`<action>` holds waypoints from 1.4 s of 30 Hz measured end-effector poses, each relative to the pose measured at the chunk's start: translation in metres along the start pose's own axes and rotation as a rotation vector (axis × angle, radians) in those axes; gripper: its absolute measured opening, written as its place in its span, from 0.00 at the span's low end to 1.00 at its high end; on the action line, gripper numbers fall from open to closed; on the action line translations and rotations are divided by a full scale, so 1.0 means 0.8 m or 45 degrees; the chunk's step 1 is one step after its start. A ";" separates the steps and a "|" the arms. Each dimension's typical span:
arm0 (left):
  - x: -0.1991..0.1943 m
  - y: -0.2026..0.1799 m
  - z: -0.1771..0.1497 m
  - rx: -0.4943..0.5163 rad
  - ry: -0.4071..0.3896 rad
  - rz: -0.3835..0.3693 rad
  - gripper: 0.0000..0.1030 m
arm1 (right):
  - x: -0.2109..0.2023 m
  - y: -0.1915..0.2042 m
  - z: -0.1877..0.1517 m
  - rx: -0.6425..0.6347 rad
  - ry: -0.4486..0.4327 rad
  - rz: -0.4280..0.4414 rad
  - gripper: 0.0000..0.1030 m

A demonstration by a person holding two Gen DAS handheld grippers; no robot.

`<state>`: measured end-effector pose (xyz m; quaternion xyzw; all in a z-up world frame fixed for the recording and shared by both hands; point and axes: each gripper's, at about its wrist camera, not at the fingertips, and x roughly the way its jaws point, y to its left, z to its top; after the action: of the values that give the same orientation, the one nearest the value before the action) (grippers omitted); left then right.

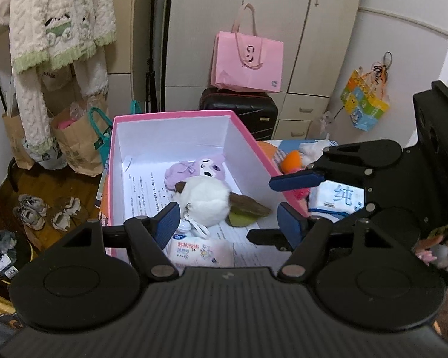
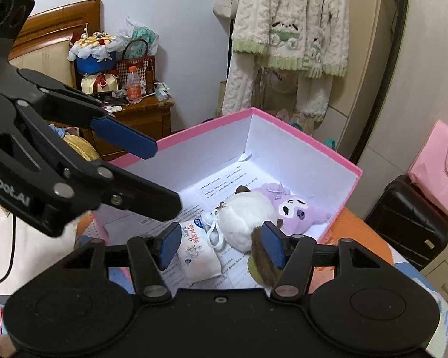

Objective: Organize soft objects
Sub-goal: 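Lower the cat plush into the box and open the left gripper, then move both grippers back toward the blue-and-white wipes pack on the bed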

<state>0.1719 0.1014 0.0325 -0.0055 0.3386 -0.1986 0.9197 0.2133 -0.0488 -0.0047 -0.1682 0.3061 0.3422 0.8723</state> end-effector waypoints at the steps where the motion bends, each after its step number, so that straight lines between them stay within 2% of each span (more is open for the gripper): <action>1: -0.005 -0.004 0.000 0.007 0.002 -0.001 0.70 | -0.005 0.002 -0.001 -0.005 -0.004 -0.003 0.64; 12: -0.062 -0.058 -0.013 0.106 0.039 -0.048 0.75 | -0.068 0.018 -0.014 -0.044 -0.069 -0.049 0.66; 17: -0.079 -0.083 -0.019 0.170 0.039 -0.051 0.76 | -0.096 0.024 -0.026 -0.070 -0.091 -0.090 0.73; 27: -0.097 -0.134 -0.031 0.312 0.029 -0.038 0.84 | -0.142 0.028 -0.058 -0.072 -0.094 -0.131 0.80; 30: -0.096 -0.150 -0.038 0.362 0.028 -0.035 0.90 | -0.157 0.026 -0.076 -0.077 -0.103 -0.138 0.83; 34: -0.089 -0.170 -0.048 0.420 0.047 -0.041 0.91 | -0.179 0.018 -0.111 -0.028 -0.106 -0.158 0.84; 42: -0.055 -0.209 -0.049 0.456 0.092 -0.151 0.94 | -0.220 -0.009 -0.179 0.110 -0.151 -0.291 0.88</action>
<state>0.0567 -0.0314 0.0538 0.1456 0.3298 -0.3096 0.8799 0.0566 -0.2133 0.0017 -0.1437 0.2475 0.2365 0.9285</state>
